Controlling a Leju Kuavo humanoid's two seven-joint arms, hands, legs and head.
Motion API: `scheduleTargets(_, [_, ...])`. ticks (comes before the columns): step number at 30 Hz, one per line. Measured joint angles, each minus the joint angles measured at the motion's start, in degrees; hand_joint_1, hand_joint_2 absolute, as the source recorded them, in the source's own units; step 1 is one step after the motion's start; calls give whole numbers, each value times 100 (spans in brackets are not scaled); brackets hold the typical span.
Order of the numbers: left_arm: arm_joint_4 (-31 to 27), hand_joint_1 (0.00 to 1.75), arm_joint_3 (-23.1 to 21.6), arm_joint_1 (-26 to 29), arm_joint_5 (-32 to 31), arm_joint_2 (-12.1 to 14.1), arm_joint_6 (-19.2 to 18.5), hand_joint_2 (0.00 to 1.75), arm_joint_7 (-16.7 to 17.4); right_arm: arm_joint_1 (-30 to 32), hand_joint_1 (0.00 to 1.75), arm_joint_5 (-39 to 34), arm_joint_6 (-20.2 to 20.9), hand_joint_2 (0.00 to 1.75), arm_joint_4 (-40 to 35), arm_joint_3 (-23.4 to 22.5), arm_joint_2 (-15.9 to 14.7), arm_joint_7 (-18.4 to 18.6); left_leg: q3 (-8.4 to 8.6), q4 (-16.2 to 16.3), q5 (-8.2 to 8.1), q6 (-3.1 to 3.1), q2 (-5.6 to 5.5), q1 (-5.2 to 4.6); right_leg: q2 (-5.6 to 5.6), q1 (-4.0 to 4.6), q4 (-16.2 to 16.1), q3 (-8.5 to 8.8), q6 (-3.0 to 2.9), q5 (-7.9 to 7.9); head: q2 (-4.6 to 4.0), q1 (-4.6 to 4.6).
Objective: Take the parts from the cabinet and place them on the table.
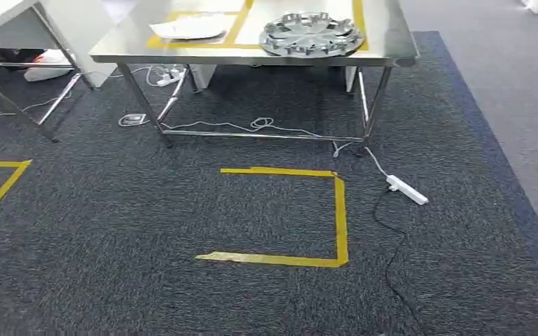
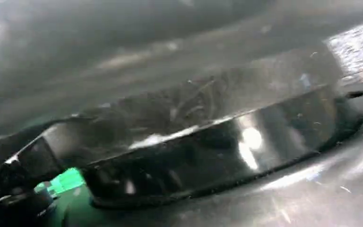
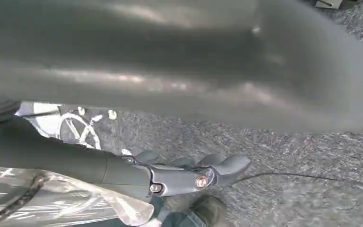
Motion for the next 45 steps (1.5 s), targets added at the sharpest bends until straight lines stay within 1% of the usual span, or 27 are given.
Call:
scheduleTargets(1, [0, 0, 0, 5, 0, 2, 0, 0, -2, -11, 0, 0, 0, 0, 0, 0, 0, 0, 109, -119, 100, 24, 6, -3, -69, 11, 0, 23, 0, 0, 0, 0])
scheduleTargets(3, [0, 0, 0, 5, 2, 0, 0, 0, -2, -31, 0, 2, 0, 0, 0, 2, 2, -2, 631, -1023, 546, 122, 101, -42, -200, 31, 1, 75, 3, -3, 0, -2])
scheduleTargets(4, [0, 0, 0, 5, 2, 2, 0, 0, 0, -29, 0, 2, 0, 0, 0, 2, 4, -2, 912, -1564, 763, 218, 369, -99, -259, 34, -6, 85, 19, -20, 0, 0])
scheduleTargets(5, [0, 0, 0, -5, 2, 7, 0, 0, -2, -20, 0, 2, 0, 0, 4, 2, 17, -4, 983, -1672, 653, 263, 644, -179, -322, 66, 0, 20, 52, -40, 0, 9])
scheduleTargets(9, [4, 0, 0, 19, 2, 0, 0, 0, 0, -49, 0, 2, -9, 0, 4, 2, 15, -6, 944, -1848, 627, 297, 382, -189, -613, 85, -23, 103, 145, -48, 0, -11])
scheduleTargets(11, [7, 0, 2, 22, 2, -7, 0, 0, 0, -59, 0, 2, -9, 0, 2, 4, 15, -9, 977, -1910, 682, 342, 249, -128, -70, 38, 213, -23, 197, -261, 0, 15])
scheduleTargets(12, [7, 0, 2, 1, 2, -11, 0, 0, 2, -57, 0, 2, -9, 0, 4, 4, 15, -7, 956, -1910, 696, 376, 186, -127, 138, 35, 595, -198, 206, -460, 0, 33])
scheduleTargets(13, [9, 0, 2, -21, 2, -15, 0, 0, 2, -48, 0, 2, -7, 0, 4, 4, 15, -7, 942, -1909, 709, 395, 98, -133, 256, 35, 1131, -463, 210, -693, 0, 37])
scheduleTargets(15, [11, 0, 2, -20, 4, -17, 0, 0, 0, -7, 0, 7, -2, 0, 4, 4, 15, -5, 926, -1899, 717, 406, -75, -145, 313, 44, 1803, -834, 216, -859, 0, 39])
scheduleTargets(17, [11, 0, 2, -1, 4, -17, 0, 0, 0, -2, 0, 9, -6, 0, 4, 4, 15, 2, 928, -1868, 720, 401, -261, -147, 329, 50, 1433, -727, 196, -459, 0, 39])
scheduleTargets(19, [11, 0, 2, -4, 9, -17, 0, 0, -2, -14, 0, 18, -9, 0, 4, 4, 15, 7, 926, -1832, 718, 387, -422, -146, 503, 42, 388, -266, 159, 114, 0, 39])
scheduleTargets(20, [11, 0, 2, -9, 9, -31, 0, 0, -7, -23, 0, 17, -9, 0, 4, 4, 13, 9, 910, -1822, 724, 364, -479, -139, 839, 10, 157, -146, 138, 19, 0, 35])
scheduleTargets(21, [11, 0, 2, -31, 11, -28, 2, 0, -13, -14, 0, 24, -9, 0, 4, 4, 13, 7, 875, -1776, 719, 322, -542, -157, 884, 7, 55, -151, 141, 44, 0, 26])
scheduleTargets(24, [13, 0, 2, -16, 13, -33, 4, 0, -15, -25, 0, 124, -7, 0, 4, 24, 13, 7, 829, -1850, 786, 199, -726, -113, 691, 51, 60, -63, 51, 71, 0, 39])
scheduleTargets(25, [13, 0, 2, -14, 13, -20, 22, 0, -20, -23, 0, 140, -2, 0, 4, 33, 18, 7, 827, -1812, 787, 183, -737, -134, 590, -20, -6, -64, -1, 127, 0, 31])
scheduleTargets(26, [15, 0, 2, -10, 13, -26, 22, 0, -31, -22, 0, 170, 4, 0, 4, 41, 9, 5, 773, -1695, 664, 151, -391, -158, 513, -16, -27, -45, -29, 146, 0, 12])
scheduleTargets(27, [15, 0, 2, -14, 13, -26, 24, 0, -31, -15, 0, 190, 11, 0, 4, 53, 9, -2, 633, -1398, 446, 113, -197, -139, 436, -15, -34, -43, -50, 144, 0, -53])
scheduleTargets(29, [24, 0, 2, -31, 0, -31, 35, 0, -33, 16, 0, 205, 46, 0, 4, 63, 4, -2, 211, -470, -4, 47, -30, -91, 232, -6, -32, -44, -52, 132, 0, -59])
scheduleTargets(31, [28, 0, 2, -27, -9, -33, 55, 0, -33, 17, 0, 214, 103, 0, 4, 66, -20, 0, 58, -112, -50, 0, 6, -40, 52, -9, -29, -43, -41, 114, 0, -61])
scheduleTargets(32, [28, 0, 2, -24, -11, -33, 76, 0, -33, 13, 0, 223, 116, 0, 4, 68, -22, -2, 171, -322, 123, -10, 25, -21, -29, -12, -28, -35, -27, 104, 0, -61])
scheduleTargets(34, [28, 0, 2, -26, -13, -33, 96, 0, -33, -4, 0, 238, 122, 0, 4, 79, -24, 0, 682, -1286, 617, 1, 164, -10, -167, -25, -29, 16, 12, 73, 0, -61])
scheduleTargets(35, [31, 0, 2, -27, -15, -35, 101, 0, -33, -9, 0, 251, 122, 0, 4, 85, -28, 2, 908, -1721, 737, 21, 439, -22, -217, -16, -29, 43, 48, 50, 0, -63])
scheduleTargets(36, [44, 0, 2, -46, -20, -44, 101, 0, -33, -6, 0, 269, 120, 0, 4, 92, -39, 9, 961, -1838, 635, 54, 617, -107, -264, 32, -14, 12, 106, 9, 0, -81])
scheduleTargets(40, [61, 0, 2, -34, -17, -46, 101, 0, -31, -42, 0, 332, 103, 0, 4, 149, -48, 53, 949, -1880, 661, 226, 302, -102, -504, 16, -86, 177, 234, -28, 0, -63])
scheduleTargets(42, [66, 0, 2, -35, -11, -57, 105, 0, -31, -48, 0, 365, 81, 0, 4, 175, -55, 66, 954, -1906, 694, 289, 196, -67, 54, -6, 236, 2, 264, -298, 0, -22])
scheduleTargets(43, [68, 0, 2, -46, -13, -59, 105, 0, -31, -36, 0, 372, 79, 0, 4, 177, -55, 81, 944, -1906, 690, 306, 117, -69, 219, -5, 720, -229, 260, -544, 0, -9])
scheduleTargets(45, [77, 0, 2, -55, -13, -61, 105, 0, -31, 1, 0, 382, 79, 0, 7, 195, -55, 96, 943, -1902, 687, 332, -57, -98, 310, 10, 1715, -753, 241, -883, 0, -7])
